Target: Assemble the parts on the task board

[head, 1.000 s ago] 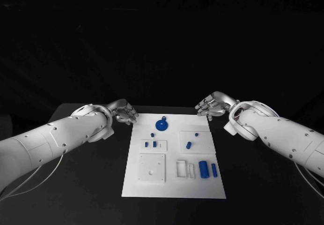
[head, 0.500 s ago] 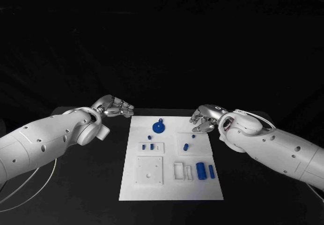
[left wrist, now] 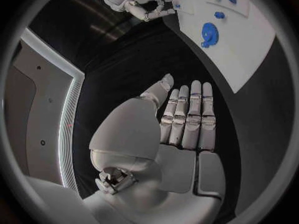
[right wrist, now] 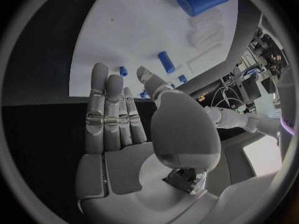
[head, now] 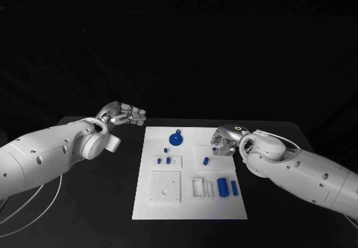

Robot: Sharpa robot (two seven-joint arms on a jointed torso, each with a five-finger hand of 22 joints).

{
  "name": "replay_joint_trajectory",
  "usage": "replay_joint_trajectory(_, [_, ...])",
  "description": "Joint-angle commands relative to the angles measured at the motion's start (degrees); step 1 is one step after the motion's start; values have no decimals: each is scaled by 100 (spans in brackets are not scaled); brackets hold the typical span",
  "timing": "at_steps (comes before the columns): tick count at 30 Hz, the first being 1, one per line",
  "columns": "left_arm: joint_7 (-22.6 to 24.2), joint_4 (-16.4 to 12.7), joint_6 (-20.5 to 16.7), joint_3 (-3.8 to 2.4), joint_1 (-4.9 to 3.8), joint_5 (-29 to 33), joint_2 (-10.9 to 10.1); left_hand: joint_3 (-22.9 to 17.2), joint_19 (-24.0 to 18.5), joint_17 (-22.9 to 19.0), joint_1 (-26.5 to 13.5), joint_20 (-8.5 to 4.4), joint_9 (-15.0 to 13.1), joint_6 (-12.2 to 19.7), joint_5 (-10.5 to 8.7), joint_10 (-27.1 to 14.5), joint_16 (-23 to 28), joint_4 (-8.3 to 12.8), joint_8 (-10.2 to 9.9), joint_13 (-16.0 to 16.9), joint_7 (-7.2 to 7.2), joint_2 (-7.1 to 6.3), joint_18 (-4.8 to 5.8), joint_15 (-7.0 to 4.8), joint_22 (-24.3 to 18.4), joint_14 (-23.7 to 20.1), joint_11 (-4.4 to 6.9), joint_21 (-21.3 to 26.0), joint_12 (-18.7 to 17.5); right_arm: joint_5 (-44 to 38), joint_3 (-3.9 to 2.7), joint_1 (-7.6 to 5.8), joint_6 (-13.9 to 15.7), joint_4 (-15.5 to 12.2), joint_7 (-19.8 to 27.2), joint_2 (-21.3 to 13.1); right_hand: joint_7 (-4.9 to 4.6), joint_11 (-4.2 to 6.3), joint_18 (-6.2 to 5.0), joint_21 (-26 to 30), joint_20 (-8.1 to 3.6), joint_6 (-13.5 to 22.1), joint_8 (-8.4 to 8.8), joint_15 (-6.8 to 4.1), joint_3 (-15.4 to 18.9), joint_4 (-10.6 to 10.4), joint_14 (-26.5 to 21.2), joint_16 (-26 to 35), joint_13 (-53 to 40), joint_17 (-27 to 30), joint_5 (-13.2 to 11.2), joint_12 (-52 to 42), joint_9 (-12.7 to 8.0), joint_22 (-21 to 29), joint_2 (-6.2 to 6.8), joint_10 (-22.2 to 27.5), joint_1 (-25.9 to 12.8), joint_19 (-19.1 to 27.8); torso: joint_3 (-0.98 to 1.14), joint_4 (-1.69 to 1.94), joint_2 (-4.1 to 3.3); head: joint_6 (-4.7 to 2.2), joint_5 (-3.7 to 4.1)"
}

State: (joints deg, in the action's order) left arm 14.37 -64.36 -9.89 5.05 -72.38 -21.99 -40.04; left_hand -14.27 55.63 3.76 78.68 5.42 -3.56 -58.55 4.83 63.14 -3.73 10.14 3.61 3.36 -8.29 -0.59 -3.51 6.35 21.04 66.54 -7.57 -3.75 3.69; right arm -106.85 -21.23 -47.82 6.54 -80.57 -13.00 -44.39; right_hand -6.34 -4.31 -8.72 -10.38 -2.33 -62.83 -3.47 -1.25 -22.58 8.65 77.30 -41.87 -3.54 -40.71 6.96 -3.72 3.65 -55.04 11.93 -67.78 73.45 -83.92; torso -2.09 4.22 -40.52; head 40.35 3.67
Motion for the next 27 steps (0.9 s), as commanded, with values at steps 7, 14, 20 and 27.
replay_joint_trajectory(7, [286, -173, -79, -7, -8, 351, -41, 26, 126, 3, 4, -1, -4, -22, 8, 38, 20, -19, 10, -4, -30, -16, 60, 9, -324, 47, -1, -31, -17, -287, 6, 112, 376, 164, 22, 122, -23, 17, -47, -220, -26, -104, -11, -20, -734, 54, 72, -70, 10, -73, -198, 22, 4, -64, 92, -177, -5, -217, 3, 5, -5, 0, -20])
replay_joint_trajectory(14, [314, -218, -82, -7, -8, 354, -57, 27, 165, 3, -8, -2, -4, -33, 9, 41, 18, -18, 12, -4, -26, -5, 60, 11, -470, 38, 2, -43, -16, -311, 8, 195, 509, 296, 82, 247, -14, 43, -44, -331, -54, -192, -10, -46, -1146, 37, 108, -96, 9, -111, -341, 20, 4, -130, 89, -267, -15, -208, 10, 10, -7, 21, -54])
replay_joint_trajectory(20, [306, -208, -75, -7, -8, 354, -68, 29, 183, 3, -11, -3, -4, -37, 7, 44, 20, -22, 12, -4, -24, 3, 56, 10, -524, 39, 2, -47, -16, -330, 9, 214, 518, 383, 70, 300, -6, 58, -39, -390, -73, -251, -12, -64, -1392, 17, 121, -109, 10, -139, -384, 21, 5, -188, 46, -317, -17, -198, 6, 2, -2, 30, -53])
replay_joint_trajectory(27, [289, -205, -48, -6, -8, 355, -68, 34, 196, 3, -16, -5, -4, -37, 1, 43, 20, -27, 11, -4, -23, 3, 50, 11, -532, 38, 1, -53, -17, -367, 23, 222, 462, 454, 39, 323, 12, 84, -31, -429, -88, -332, -14, -80, -1564, -31, 122, -114, 8, -166, -376, 19, 7, -253, -12, -391, -15, -178, 4, -3, -4, 43, -53])
